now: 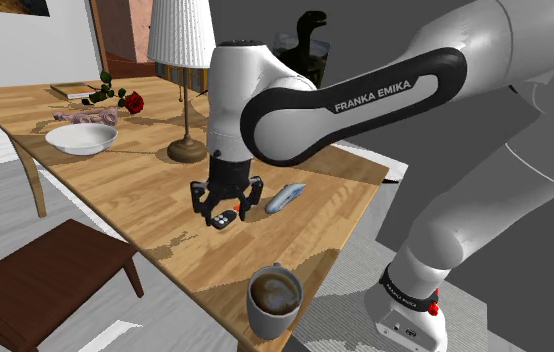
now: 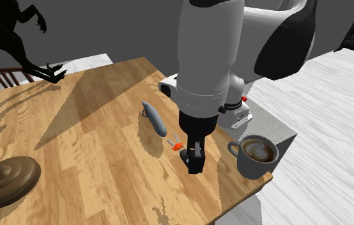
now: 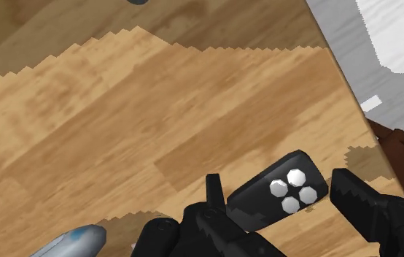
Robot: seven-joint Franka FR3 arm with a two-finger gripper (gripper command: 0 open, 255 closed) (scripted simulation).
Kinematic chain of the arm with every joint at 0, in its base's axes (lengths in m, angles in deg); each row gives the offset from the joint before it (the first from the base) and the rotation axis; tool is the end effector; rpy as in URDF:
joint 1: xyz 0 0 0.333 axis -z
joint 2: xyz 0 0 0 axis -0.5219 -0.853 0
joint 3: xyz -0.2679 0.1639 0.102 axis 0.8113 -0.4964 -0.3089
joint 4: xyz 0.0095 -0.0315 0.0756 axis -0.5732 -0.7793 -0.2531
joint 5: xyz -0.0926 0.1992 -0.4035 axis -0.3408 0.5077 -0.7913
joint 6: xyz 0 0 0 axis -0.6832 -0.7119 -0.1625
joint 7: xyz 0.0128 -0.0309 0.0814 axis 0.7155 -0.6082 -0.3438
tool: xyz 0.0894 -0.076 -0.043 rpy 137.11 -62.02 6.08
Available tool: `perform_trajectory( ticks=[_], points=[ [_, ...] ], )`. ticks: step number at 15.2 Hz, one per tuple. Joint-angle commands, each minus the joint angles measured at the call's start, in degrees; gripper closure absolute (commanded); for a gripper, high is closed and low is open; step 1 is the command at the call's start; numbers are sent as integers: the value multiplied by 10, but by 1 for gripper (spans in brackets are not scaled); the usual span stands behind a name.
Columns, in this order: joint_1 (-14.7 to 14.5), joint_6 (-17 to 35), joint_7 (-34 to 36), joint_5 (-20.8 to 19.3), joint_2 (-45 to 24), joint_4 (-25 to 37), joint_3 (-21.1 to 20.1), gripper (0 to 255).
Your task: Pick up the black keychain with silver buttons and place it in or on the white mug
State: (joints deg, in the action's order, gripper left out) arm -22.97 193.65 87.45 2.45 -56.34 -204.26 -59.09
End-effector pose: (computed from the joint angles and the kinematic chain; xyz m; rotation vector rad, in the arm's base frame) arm 0.4328 0.3234 0.3974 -3.0352 0.7881 -0.0371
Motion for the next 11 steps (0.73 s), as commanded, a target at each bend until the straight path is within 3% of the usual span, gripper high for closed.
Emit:
perform_trajectory(
  ticks=[1, 11],
  points=[
    [-1, -17, -4, 3, 8, 10, 5, 255],
    [-3, -97, -12, 8, 32, 68, 25, 255]
  ],
)
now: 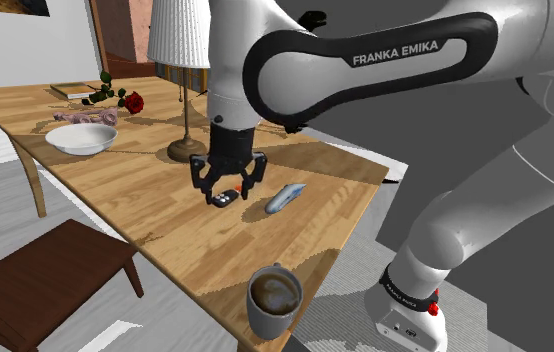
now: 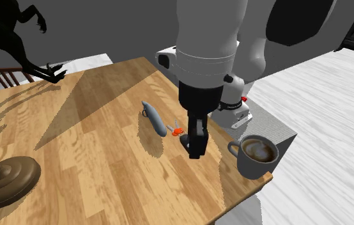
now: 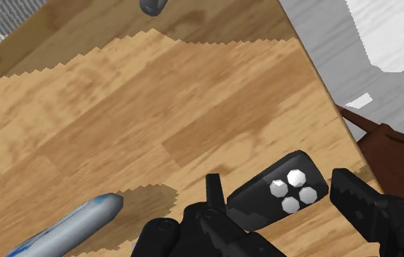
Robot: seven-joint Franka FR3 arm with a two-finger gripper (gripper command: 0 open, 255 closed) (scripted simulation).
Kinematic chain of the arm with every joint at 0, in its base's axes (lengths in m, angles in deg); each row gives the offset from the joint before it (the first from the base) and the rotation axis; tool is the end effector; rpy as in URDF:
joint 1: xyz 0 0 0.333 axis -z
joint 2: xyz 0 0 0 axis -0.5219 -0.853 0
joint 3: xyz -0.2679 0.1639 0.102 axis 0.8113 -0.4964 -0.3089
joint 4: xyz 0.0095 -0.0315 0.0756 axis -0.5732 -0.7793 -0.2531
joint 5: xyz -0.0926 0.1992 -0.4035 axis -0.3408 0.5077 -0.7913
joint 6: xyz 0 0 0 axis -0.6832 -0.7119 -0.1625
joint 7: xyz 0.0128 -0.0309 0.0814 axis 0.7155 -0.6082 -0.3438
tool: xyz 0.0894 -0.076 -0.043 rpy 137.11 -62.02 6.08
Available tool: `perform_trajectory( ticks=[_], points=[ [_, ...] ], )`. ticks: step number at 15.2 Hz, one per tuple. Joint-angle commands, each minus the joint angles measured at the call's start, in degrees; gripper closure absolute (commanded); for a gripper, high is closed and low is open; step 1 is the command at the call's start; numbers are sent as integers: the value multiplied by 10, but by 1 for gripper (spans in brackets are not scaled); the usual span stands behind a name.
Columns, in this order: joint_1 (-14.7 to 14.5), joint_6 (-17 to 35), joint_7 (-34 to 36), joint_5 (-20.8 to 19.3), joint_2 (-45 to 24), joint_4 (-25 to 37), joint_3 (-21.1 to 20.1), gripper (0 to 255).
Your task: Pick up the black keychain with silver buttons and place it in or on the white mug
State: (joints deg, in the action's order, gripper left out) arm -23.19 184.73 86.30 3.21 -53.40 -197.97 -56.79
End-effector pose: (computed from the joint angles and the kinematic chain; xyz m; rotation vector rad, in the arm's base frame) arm 0.4370 0.3237 0.4650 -3.0353 0.7879 -0.0366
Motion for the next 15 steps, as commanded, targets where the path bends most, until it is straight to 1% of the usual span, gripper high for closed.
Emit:
perform_trajectory(
  ticks=[1, 3, 9, 15],
  points=[
    [0, -16, -1, 1, 4, 12, 3, 255],
    [0, -29, -1, 0, 6, 23, 6, 255],
    [-53, -58, 32, 58, 95, -22, -2, 255],
    [-107, -92, 83, 106, 165, -43, -20, 255]
  ],
)
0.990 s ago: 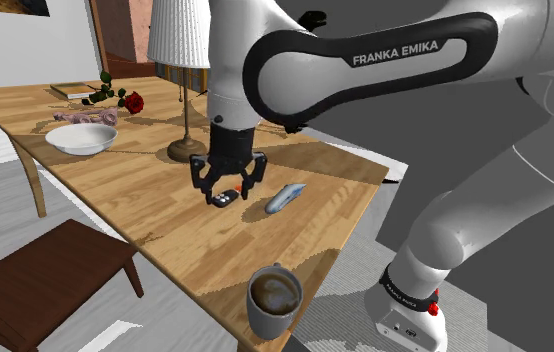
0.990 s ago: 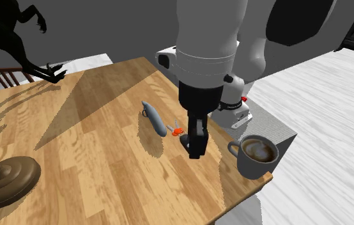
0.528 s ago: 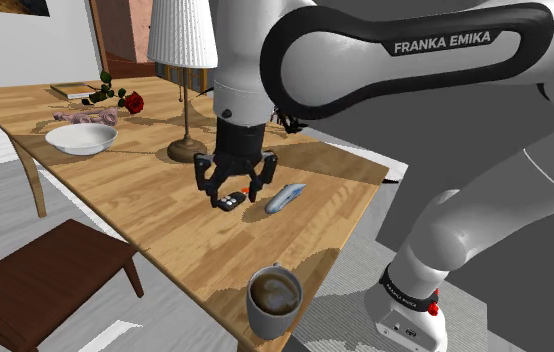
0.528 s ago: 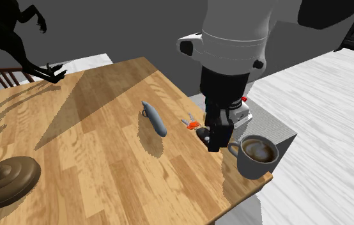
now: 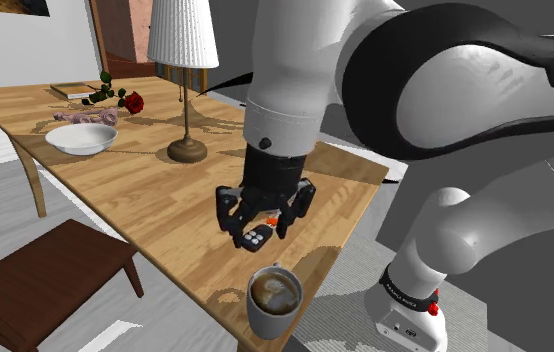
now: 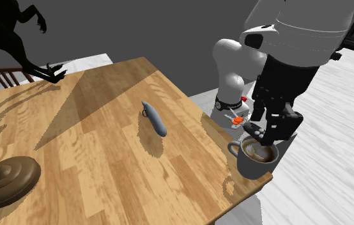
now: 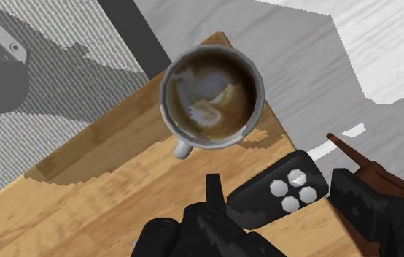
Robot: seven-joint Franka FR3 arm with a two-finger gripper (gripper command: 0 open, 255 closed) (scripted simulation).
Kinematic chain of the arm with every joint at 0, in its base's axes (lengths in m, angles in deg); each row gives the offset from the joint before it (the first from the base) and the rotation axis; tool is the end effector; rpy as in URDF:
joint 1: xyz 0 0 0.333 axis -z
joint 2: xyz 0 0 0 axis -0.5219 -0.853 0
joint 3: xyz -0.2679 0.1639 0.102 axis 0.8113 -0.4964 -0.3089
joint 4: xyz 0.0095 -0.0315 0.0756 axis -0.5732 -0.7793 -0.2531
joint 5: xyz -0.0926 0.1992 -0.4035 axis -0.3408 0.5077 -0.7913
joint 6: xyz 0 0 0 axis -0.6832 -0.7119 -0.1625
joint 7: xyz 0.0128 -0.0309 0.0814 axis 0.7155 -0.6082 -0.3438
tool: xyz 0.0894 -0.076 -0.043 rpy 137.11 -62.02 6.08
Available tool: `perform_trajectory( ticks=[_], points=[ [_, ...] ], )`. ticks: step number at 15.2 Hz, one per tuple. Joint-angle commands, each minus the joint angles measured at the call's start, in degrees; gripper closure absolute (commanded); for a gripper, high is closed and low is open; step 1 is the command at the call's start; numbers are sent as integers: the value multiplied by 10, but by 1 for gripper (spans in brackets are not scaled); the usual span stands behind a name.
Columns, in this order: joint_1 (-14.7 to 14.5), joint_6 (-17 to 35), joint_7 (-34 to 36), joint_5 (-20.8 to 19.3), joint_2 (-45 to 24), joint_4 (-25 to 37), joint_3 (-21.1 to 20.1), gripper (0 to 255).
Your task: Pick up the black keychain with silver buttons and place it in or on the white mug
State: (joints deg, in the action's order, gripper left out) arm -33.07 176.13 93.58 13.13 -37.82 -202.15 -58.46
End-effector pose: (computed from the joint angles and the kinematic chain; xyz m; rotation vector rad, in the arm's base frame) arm 0.2972 0.3886 0.5027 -3.0359 0.7862 -0.0373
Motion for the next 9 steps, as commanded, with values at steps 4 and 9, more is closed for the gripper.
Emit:
perform_trajectory(
  ticks=[4, 9],
  points=[
    [-31, -15, 37, 29, 35, -10, -18, 255],
    [-33, 22, 34, 38, 33, -44, -33, 255]
  ],
)
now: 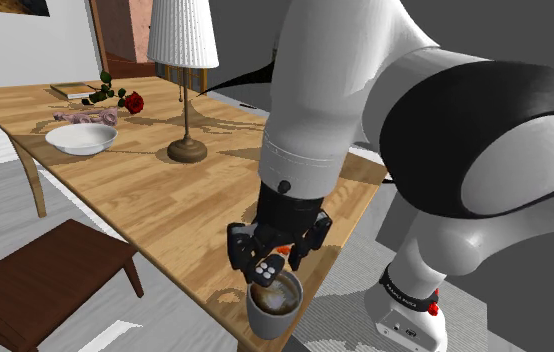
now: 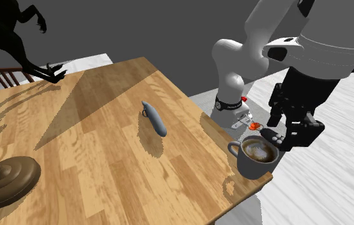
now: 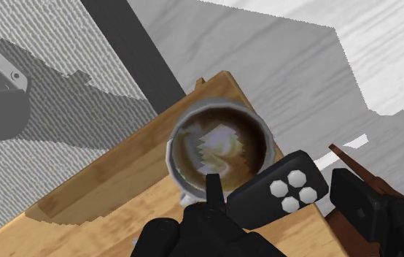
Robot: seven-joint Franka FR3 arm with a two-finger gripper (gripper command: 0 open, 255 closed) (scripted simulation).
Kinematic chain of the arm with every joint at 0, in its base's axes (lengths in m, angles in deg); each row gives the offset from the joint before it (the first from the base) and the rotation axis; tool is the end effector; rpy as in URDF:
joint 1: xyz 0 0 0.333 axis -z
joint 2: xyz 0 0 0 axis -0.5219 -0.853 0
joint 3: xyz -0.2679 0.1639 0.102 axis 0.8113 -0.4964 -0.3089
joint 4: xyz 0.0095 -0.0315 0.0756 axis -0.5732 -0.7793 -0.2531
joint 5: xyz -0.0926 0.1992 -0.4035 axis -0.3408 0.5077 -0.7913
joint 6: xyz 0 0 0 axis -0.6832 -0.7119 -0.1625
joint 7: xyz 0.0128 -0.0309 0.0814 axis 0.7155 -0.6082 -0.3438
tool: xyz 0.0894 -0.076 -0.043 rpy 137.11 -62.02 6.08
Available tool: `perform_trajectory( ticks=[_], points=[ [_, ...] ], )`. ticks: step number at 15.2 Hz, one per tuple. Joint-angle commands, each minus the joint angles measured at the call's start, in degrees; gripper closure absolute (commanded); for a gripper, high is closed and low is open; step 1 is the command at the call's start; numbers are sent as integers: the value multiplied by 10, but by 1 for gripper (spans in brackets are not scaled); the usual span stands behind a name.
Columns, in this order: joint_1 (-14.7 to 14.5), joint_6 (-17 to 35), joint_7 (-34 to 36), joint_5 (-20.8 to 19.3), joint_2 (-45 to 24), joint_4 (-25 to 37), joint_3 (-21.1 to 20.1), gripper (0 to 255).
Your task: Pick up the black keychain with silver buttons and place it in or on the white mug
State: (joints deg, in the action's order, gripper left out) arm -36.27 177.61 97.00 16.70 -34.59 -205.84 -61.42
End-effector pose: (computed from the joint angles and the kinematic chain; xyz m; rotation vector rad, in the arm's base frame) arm 0.2508 0.4099 0.4778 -3.0359 0.7879 -0.0359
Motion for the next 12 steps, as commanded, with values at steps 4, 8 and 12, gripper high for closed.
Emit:
perform_trajectory(
  ticks=[4, 8, 12],
  points=[
    [-1, 38, -1, 10, -4, -32, -17, 255],
    [0, 70, -2, 18, -11, -56, -33, 255],
    [1, 86, -2, 22, -16, -66, -41, 255]
  ],
)
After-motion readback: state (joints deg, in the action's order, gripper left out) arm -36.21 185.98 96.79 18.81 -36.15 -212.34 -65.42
